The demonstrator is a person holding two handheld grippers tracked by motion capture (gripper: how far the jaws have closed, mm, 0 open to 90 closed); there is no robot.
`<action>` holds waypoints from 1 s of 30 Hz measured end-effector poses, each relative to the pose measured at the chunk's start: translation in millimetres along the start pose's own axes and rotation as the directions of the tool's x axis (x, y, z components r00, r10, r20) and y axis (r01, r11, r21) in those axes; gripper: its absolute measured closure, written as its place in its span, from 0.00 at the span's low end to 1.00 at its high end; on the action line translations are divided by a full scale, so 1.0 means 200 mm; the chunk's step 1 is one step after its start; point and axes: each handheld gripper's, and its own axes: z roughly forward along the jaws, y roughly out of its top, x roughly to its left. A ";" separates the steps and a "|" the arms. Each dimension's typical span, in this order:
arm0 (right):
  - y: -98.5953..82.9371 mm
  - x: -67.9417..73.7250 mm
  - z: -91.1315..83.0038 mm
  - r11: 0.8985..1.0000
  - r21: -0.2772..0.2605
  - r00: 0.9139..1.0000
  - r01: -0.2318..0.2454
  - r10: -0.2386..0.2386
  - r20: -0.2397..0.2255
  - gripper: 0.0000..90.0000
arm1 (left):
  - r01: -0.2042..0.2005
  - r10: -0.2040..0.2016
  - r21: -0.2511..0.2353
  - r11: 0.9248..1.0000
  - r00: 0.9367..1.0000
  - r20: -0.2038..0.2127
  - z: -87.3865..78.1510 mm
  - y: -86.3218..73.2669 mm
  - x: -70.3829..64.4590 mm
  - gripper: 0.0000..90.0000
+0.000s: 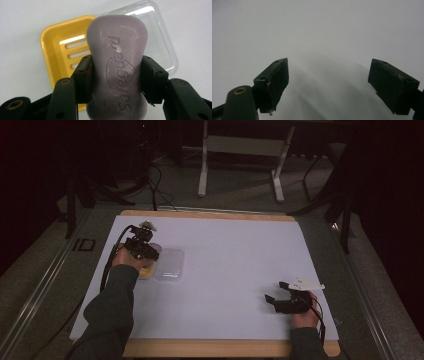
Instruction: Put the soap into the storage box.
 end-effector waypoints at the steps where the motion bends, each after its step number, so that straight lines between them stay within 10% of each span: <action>1: 0.00 0.00 0.00 1.000 0.000 1.000 -0.001 0.001 0.001 0.18 | 0.001 -0.001 0.001 1.000 1.000 -0.003 0.00 0.00 0.01 0.55; 30: 0.00 0.00 0.00 1.000 0.002 1.000 0.003 -0.003 0.003 0.18 | 0.099 -0.099 0.014 0.995 0.994 -0.040 0.06 -0.04 0.08 0.55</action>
